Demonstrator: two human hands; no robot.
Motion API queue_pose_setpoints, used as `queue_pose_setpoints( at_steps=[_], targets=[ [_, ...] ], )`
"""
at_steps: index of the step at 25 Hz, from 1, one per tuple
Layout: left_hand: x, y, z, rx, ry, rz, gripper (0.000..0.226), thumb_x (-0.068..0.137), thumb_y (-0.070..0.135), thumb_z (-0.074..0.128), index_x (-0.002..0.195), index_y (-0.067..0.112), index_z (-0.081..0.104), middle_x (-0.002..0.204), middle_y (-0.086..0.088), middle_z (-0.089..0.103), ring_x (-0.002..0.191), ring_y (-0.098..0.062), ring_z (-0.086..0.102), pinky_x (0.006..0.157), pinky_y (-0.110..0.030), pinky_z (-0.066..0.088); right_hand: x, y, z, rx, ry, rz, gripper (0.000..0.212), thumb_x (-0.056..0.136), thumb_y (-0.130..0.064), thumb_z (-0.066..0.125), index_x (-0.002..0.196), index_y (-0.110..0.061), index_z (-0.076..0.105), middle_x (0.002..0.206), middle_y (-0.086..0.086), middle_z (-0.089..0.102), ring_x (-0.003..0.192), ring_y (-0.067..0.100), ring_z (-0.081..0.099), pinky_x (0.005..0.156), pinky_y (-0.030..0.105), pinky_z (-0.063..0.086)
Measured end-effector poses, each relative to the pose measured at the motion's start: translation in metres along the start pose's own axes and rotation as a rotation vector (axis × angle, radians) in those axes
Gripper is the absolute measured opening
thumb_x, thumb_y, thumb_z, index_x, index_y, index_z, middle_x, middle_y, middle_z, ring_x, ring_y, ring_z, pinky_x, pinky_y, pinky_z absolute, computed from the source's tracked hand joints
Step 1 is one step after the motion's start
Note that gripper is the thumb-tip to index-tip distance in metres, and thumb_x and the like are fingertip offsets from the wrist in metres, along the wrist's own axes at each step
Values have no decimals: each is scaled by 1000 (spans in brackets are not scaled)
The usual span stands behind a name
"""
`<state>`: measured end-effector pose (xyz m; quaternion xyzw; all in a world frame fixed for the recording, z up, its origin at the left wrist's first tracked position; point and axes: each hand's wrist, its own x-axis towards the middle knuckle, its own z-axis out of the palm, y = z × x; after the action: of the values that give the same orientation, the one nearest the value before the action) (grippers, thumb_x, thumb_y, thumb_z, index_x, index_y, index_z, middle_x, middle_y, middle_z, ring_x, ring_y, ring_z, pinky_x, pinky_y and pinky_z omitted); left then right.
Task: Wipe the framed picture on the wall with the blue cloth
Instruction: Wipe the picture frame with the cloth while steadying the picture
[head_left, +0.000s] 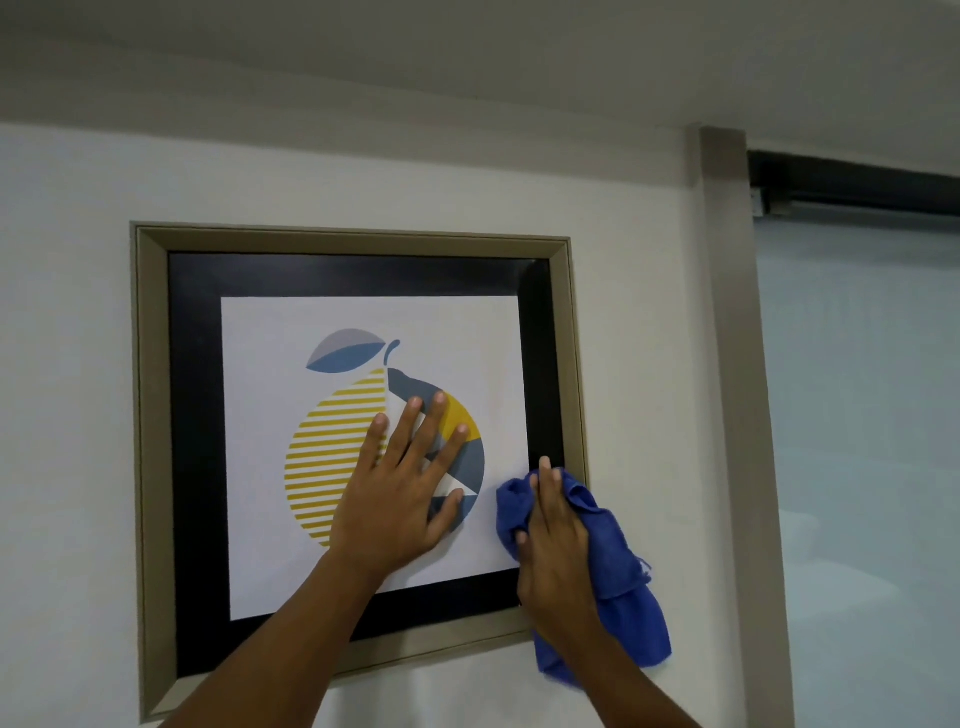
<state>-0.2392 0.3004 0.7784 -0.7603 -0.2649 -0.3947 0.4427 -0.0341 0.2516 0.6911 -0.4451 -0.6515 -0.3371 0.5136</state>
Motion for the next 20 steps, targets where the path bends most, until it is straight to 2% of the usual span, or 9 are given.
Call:
queue_pose_setpoints(
  at_steps=[2, 4, 6, 7, 8, 10, 13, 16, 20],
  targets=[
    [0, 1, 0, 1, -3, -1, 71, 97, 52, 37, 157, 17, 24, 166, -17, 14, 153, -35, 8, 120, -59, 17, 42, -13, -10, -55, 132, 33, 55, 104, -35, 14, 153, -10, 15, 158, 8, 20, 145, 22, 15, 115, 42, 17],
    [0, 1, -1, 1, -2, -1, 69, 98, 53, 34, 157, 17, 25, 166, -16, 15, 153, -35, 9, 120, -59, 16, 106, -19, -24, -70, 154, 18, 54, 104, -35, 18, 150, -7, 22, 151, 16, 33, 138, 30, 32, 110, 46, 30],
    [0, 2, -1, 15, 1, -2, 69, 98, 54, 34, 157, 18, 26, 166, -16, 15, 153, -35, 8, 121, -58, 15, 176, -16, -40, -14, 283, 55, 55, 101, -34, 26, 145, -1, 33, 128, 24, 54, 101, 34, 61, 87, 41, 52],
    [0, 2, -1, 17, -5, -4, 69, 98, 54, 35, 157, 18, 27, 166, -16, 15, 153, -35, 8, 121, -58, 14, 203, -16, -45, -42, 328, 68, 54, 98, -31, 30, 140, 2, 41, 126, 23, 56, 87, 31, 63, 76, 39, 54],
    [0, 2, -1, 14, -6, -3, 69, 98, 54, 36, 157, 18, 26, 166, -15, 14, 153, -35, 7, 121, -58, 14, 221, -18, -46, -107, 342, 77, 50, 96, -27, 34, 132, 4, 49, 135, 23, 51, 89, 32, 63, 75, 40, 54],
    [0, 2, 0, 8, -2, -6, 69, 99, 54, 36, 157, 18, 26, 166, -15, 14, 153, -35, 8, 121, -58, 13, 237, -14, -43, -246, 364, 28, 43, 95, -23, 37, 119, 6, 59, 142, 25, 43, 110, 38, 55, 88, 41, 49],
    [0, 3, 0, 19, -7, -7, 69, 99, 53, 37, 157, 17, 26, 166, -16, 13, 153, -35, 7, 122, -58, 12, 219, -13, -39, -257, 376, 44, 40, 95, -21, 39, 118, 5, 59, 134, 25, 50, 113, 38, 52, 94, 43, 44],
    [0, 2, 0, 19, -19, -3, 70, 98, 53, 38, 157, 17, 25, 166, -16, 12, 153, -35, 5, 122, -58, 12, 150, -16, -23, -203, 387, 60, 36, 95, -19, 42, 125, -1, 51, 130, 24, 52, 107, 37, 55, 94, 45, 44],
    [1, 2, -2, 19, -26, -4, 70, 97, 52, 38, 157, 17, 26, 166, -16, 13, 153, -35, 5, 122, -58, 11, 28, -22, -3, -105, 233, 156, 40, 99, -30, 35, 136, -14, 36, 138, 13, 42, 118, 38, 52, 97, 52, 43]
  ],
)
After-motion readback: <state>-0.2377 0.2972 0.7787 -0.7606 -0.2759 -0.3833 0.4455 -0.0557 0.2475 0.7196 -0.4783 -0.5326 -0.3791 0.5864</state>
